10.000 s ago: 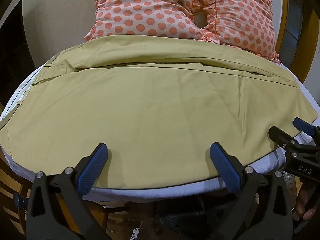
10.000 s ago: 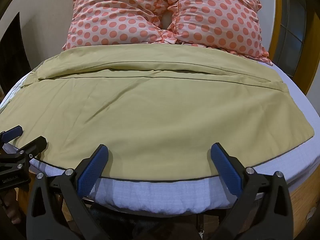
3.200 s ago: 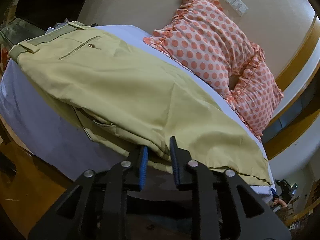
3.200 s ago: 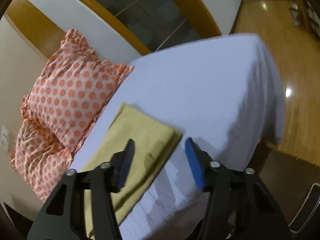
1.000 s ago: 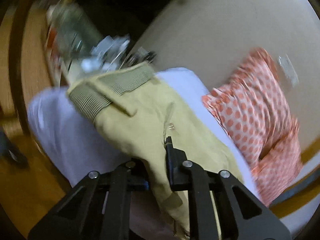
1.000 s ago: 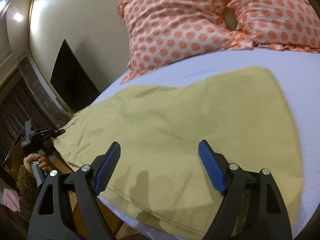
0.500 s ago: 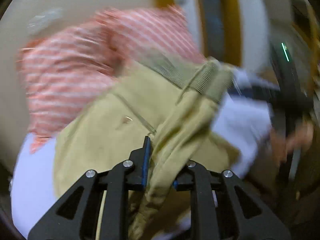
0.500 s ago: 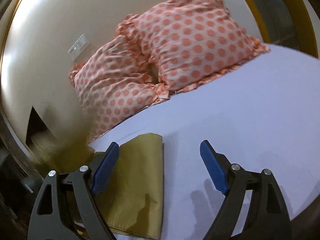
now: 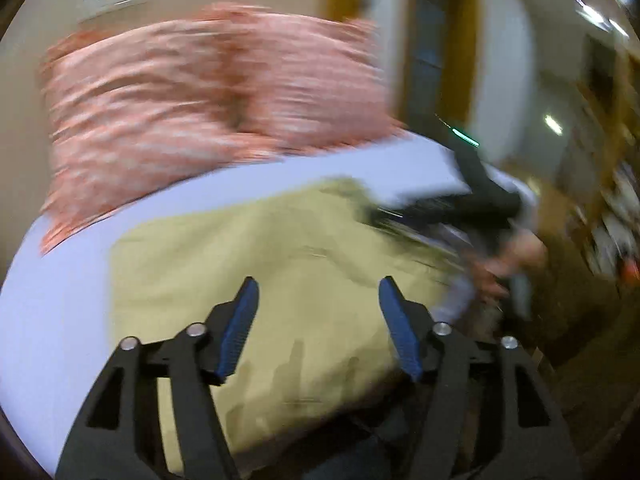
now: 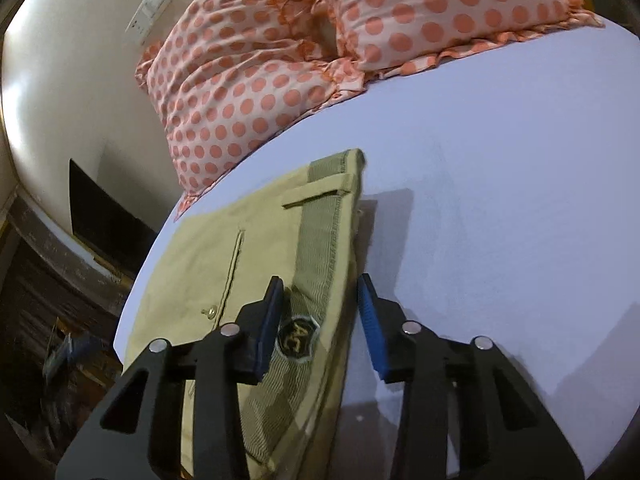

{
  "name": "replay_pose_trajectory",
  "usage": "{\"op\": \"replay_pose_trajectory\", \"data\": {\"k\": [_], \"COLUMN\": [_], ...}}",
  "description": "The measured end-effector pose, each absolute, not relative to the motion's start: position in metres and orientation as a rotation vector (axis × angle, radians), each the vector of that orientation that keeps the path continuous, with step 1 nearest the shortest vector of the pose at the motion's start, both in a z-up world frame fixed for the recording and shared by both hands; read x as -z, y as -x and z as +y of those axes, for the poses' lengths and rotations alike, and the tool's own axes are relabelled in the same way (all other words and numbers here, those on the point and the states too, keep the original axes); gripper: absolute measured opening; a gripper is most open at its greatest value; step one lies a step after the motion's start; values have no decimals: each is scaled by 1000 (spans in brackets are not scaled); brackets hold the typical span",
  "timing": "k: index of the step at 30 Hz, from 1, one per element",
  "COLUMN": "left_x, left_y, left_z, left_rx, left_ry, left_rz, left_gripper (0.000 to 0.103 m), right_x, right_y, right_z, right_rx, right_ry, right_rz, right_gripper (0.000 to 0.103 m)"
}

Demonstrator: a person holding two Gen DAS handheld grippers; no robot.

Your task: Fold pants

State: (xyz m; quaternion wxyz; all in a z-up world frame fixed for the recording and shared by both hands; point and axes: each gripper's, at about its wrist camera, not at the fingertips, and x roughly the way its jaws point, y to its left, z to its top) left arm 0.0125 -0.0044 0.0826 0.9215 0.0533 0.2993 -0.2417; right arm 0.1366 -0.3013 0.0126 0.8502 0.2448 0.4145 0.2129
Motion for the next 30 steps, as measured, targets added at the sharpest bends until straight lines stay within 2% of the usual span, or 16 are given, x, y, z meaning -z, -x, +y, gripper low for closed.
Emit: {"op": "replay_pose_trajectory", "data": {"k": [4, 10, 11, 12, 13, 15, 18, 22, 26, 28, 30], "left_x": [-60, -24, -23, -22, -21, -18, -22, -46, -67, -67, -59], "left_y": [-80, -133, -135, -140, -145, -146, -154, -167, -215, -241, -268], "left_z": [79, 107, 105, 103, 101, 103, 102, 83, 59, 44, 25], "left_rx": [276, 343, 360, 383, 389, 415, 433, 411, 357, 287, 182], "left_ry": [123, 314, 313, 320, 330, 374, 374, 269, 192, 119, 17], "left_rz": [769, 953, 948, 963, 971, 999, 1008, 963, 876, 847, 846], "left_gripper": [64, 64, 63, 61, 56, 23, 11, 8, 8, 10, 16], "right_x": [-10, -9, -8, -6, -1, 3, -7, -36, -68, -72, -64], "right_y": [-143, -151, -152, -154, -156, -161, -166, -188, -232, -255, -279], "right_z": [-298, -296, -295, -295, -299, -305, -306, -302, -306, -308, -305], "right_rx": [-476, -517, -560, -590, -632, -676, -720, -722, -650, -563, -438], "right_ry": [-519, -521, -536, -561, -630, -728, -771, -736, -676, -638, -558], "right_rz": [874, 895, 911, 926, 944, 957, 944, 891, 805, 780, 808], "right_gripper": [41, 40, 30, 26, 20, 15, 13, 11, 10, 10, 12]}}
